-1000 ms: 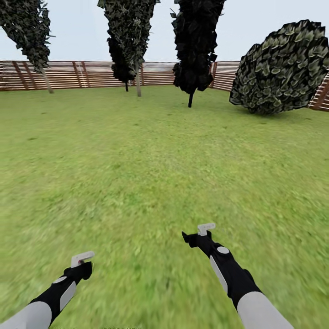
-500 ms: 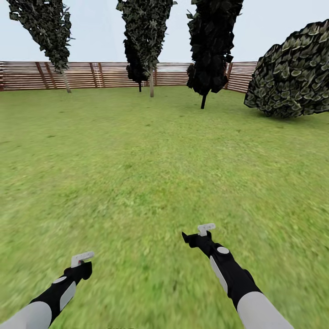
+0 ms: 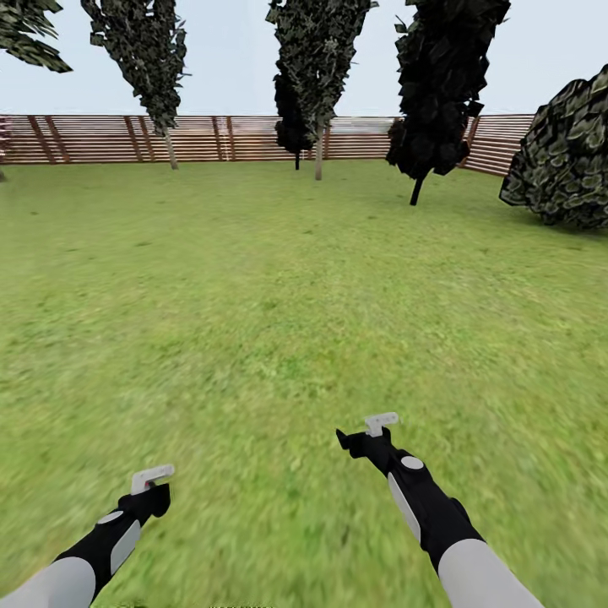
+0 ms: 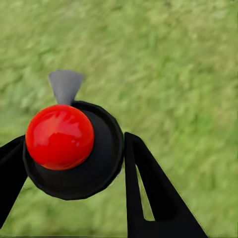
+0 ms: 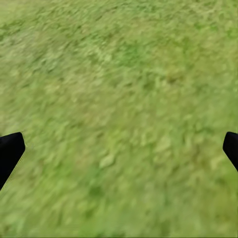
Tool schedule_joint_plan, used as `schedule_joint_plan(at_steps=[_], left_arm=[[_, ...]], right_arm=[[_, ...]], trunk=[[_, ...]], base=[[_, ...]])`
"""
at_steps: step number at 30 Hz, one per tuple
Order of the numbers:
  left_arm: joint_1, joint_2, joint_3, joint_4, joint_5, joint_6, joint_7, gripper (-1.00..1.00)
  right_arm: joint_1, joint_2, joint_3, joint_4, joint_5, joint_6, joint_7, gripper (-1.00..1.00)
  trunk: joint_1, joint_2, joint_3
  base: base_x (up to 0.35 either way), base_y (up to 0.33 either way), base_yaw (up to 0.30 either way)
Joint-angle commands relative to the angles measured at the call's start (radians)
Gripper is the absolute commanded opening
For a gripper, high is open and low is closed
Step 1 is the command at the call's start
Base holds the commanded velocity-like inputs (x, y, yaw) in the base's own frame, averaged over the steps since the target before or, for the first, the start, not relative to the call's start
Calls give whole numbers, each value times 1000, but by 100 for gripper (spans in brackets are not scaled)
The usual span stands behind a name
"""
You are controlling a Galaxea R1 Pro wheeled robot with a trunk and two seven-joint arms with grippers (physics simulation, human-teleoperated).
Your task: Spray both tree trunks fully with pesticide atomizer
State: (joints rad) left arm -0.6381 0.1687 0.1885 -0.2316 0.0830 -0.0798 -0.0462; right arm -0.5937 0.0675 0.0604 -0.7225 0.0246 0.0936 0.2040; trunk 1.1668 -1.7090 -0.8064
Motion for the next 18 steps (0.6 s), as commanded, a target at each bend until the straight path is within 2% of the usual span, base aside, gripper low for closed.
schedule_joint_plan(at_steps=[1,18], left_arm=[[0,0,0,0,0,0,0,-100],[0,0,0,0,0,0,0,-100]], right_arm=[[0,0,0,0,0,0,0,100],[0,0,1,0,0,0,0,100]], trunk=[[0,0,0],[0,0,0]], base=[[0,0,278],[0,0,278]])
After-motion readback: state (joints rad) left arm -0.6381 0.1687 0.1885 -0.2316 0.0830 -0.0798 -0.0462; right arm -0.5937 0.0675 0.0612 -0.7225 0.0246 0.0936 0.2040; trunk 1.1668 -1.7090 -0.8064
